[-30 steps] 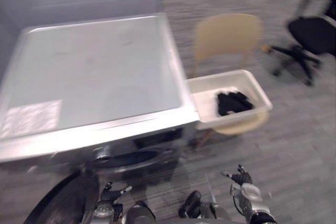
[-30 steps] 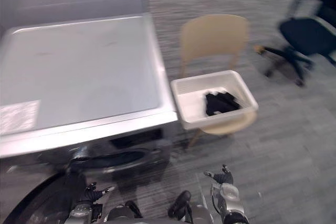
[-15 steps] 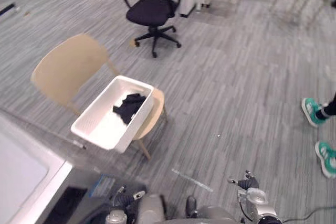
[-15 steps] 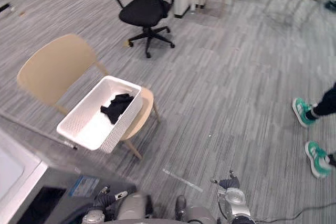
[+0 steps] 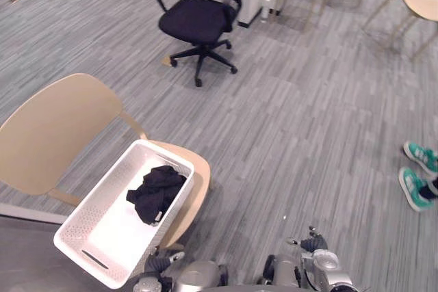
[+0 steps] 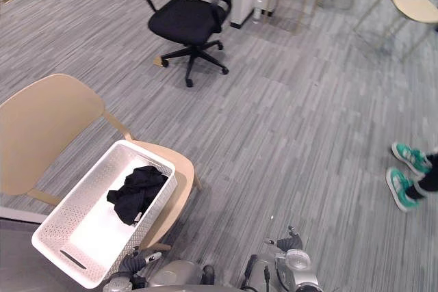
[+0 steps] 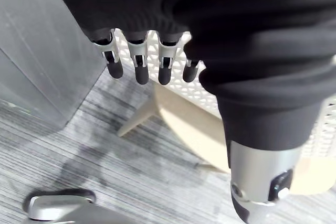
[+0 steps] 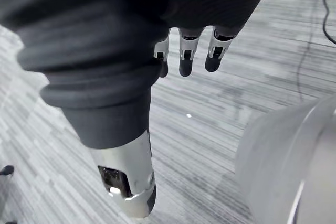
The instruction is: Pick up the laundry basket with both hands and put the clothes into the washing machine.
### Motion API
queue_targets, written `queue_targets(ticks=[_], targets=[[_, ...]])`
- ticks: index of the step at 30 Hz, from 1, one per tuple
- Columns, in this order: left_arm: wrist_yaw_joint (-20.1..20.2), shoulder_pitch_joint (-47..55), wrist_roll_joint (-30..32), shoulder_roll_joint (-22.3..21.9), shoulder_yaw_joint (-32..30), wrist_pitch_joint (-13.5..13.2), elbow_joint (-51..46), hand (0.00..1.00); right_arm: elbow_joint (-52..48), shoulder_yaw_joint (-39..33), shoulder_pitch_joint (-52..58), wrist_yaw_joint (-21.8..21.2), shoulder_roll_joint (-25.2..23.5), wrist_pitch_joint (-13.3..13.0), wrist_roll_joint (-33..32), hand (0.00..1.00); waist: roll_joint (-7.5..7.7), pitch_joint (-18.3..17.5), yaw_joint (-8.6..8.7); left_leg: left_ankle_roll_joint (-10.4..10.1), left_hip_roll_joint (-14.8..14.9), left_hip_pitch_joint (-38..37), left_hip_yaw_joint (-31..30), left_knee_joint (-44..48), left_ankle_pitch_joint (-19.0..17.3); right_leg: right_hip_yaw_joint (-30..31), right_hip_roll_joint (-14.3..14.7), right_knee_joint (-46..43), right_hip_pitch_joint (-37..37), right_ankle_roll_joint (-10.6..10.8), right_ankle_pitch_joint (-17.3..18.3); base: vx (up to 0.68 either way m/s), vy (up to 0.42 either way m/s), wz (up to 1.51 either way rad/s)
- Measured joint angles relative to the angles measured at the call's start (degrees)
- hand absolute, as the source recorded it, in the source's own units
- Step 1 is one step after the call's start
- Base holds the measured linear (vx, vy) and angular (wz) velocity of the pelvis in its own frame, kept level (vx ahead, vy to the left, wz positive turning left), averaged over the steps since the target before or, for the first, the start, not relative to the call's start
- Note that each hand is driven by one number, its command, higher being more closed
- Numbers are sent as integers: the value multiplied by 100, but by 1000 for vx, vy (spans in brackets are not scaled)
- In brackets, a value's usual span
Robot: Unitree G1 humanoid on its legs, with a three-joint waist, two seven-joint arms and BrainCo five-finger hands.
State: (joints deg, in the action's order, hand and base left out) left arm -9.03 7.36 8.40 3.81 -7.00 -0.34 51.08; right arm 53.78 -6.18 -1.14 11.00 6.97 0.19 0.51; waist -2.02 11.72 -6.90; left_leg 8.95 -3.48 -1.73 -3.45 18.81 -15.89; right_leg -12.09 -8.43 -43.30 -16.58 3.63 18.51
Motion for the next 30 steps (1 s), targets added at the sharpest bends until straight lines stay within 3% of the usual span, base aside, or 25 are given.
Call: queue_targets(ticks=[2,3,5,6,7,8,10,12,13,14,15,18,21,27,30], targets=[[-6,-87,-4,-41,-7,3,0,0,-72,-24,53,3,17,-2,-2,0,-31,2,5,-28,51,-92,-329,6,-15,473,252,799,-125,64,-60,387,-109,88],[-11,-193,-4,-35,-14,2,0,0,-157,-74,112,9,16,-7,-9,0,-66,16,13,-56,52,-87,-608,45,-30,971,434,1225,-327,200,-182,327,-145,132],[-12,-443,-4,-139,-40,-1,9,0,-352,-244,270,48,12,8,-50,0,-30,-10,165,-589,26,37,-1518,443,-327,2372,776,2638,-413,519,-1096,487,-290,197],[-13,-494,-4,-148,-45,-4,7,0,-356,-251,344,60,0,13,-59,0,-9,-14,178,-780,-6,33,-1689,556,-437,2468,724,3006,-333,555,-1471,499,-348,222],[-19,-572,-3,-310,-98,-7,57,0,-341,-252,459,88,-33,39,-70,0,-80,21,189,-1172,6,21,-1991,819,-693,2220,533,3232,-106,588,-2230,484,-392,211],[-24,-584,-21,-618,-227,-19,-3,0,-392,-253,440,122,70,47,-86,0,-317,10,129,-1492,251,221,-2036,1041,-607,1588,531,3117,10,346,-2189,410,-361,206],[-32,-617,-119,-757,-224,-67,-27,0,-685,-282,350,153,21,27,-131,0,-305,16,156,-1733,485,562,-1534,1122,-510,878,226,2952,240,51,-1977,369,-363,239],[-72,-621,-170,-748,-241,-79,-126,0,-1011,-286,241,162,12,-41,-253,0,-158,105,130,-1735,792,887,-608,1052,-501,193,-104,2955,745,-12,-1820,201,-237,278],[-112,-605,-173,-729,-211,-73,-130,0,-1100,-303,212,174,38,-145,-281,0,-115,83,151,-1653,1054,1101,218,863,-284,-399,-267,2961,1109,29,-1655,124,-144,269],[-111,-574,-174,-701,-135,-77,-141,0,-1154,-398,186,192,57,-231,-306,0,-165,3,134,-1357,1272,1253,962,541,496,-935,-296,2963,1370,73,-1492,134,-98,275],[-111,-498,-174,-668,-39,-76,-181,0,-1174,-475,91,224,54,-277,-335,0,-201,-41,122,-1223,1338,1363,1374,360,788,-1278,-289,2958,1504,191,-1331,111,-28,209],[-108,-494,-176,-382,171,-70,-174,0,-888,-580,-192,260,-4,-305,-444,0,51,-80,127,-1055,946,1506,1383,-272,1102,-2164,-595,3008,1659,307,-1183,84,56,159],[-105,-505,-215,-136,452,-72,-155,0,-569,-860,-191,271,-189,-222,-509,0,158,-103,131,-865,739,1619,1850,-301,1321,-2775,-771,3092,2035,307,-1185,54,127,127],[-102,-507,-217,24,489,-85,57,0,-572,-976,-271,270,-224,-212,-490,0,282,-140,168,-787,426,1242,1754,-1103,1635,-2833,-867,3044,2226,402,-1276,12,54,39],[-97,-447,-211,132,498,-112,143,0,-793,-948,-315,281,-222,-190,-438,0,323,-135,312,-785,357,932,1744,-1302,1634,-2471,-1188,1971,1961,398,-1273,-5,35,1]])
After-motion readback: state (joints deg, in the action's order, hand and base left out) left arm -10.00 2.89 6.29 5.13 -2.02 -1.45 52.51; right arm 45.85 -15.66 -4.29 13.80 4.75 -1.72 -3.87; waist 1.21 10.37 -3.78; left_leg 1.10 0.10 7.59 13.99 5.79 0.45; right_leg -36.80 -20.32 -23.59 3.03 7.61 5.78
